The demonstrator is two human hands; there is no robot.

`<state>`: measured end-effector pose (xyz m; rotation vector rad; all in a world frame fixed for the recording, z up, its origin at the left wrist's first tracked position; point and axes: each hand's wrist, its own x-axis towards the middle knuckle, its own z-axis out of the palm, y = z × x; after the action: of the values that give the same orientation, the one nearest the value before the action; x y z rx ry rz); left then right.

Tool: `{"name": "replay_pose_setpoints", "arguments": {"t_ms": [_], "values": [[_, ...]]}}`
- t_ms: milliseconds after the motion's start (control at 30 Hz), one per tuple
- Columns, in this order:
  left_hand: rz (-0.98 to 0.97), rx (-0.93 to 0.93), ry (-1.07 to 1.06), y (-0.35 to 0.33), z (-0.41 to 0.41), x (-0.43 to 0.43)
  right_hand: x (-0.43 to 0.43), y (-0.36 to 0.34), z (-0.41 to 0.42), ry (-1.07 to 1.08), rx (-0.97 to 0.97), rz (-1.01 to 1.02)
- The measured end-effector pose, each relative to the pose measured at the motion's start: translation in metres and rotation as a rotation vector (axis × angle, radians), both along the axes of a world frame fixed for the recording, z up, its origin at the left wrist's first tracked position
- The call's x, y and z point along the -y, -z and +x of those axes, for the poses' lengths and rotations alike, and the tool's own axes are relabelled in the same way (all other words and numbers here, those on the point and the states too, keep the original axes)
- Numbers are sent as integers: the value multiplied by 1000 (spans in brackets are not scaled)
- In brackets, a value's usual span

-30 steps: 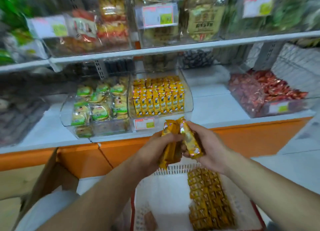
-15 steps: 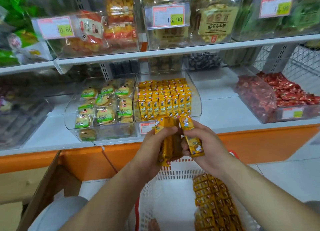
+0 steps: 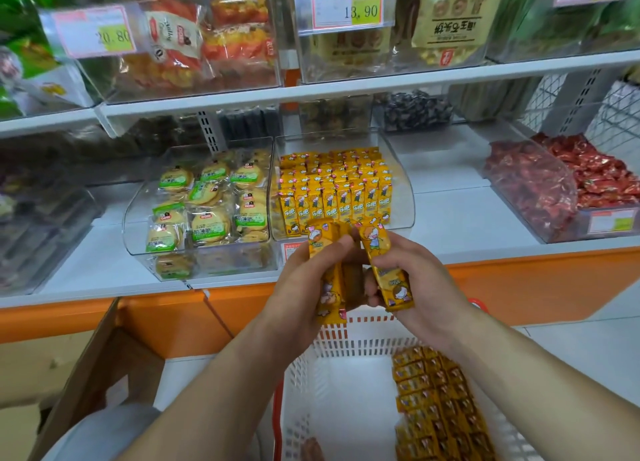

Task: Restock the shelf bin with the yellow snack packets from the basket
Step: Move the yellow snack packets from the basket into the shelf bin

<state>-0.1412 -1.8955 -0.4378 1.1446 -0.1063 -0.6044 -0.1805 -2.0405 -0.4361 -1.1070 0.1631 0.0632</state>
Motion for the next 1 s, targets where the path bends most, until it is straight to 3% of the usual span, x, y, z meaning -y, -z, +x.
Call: {"name": "replay_pose_setpoints", "arguments": {"t_ms": [333,567,867,1000], "values": [[108,12,-66,-2,2,-4,-1,-8,-5,7,-50,182],[56,3,-36,-6,2,-7,-4,-11,-9,-30,-77,221],[139,-5,-161,-12,8,-25,3,-5,-1,123,-46,-150],[215,149,-182,-19,18,-47,1,-10,15,132,36,-357]]}}
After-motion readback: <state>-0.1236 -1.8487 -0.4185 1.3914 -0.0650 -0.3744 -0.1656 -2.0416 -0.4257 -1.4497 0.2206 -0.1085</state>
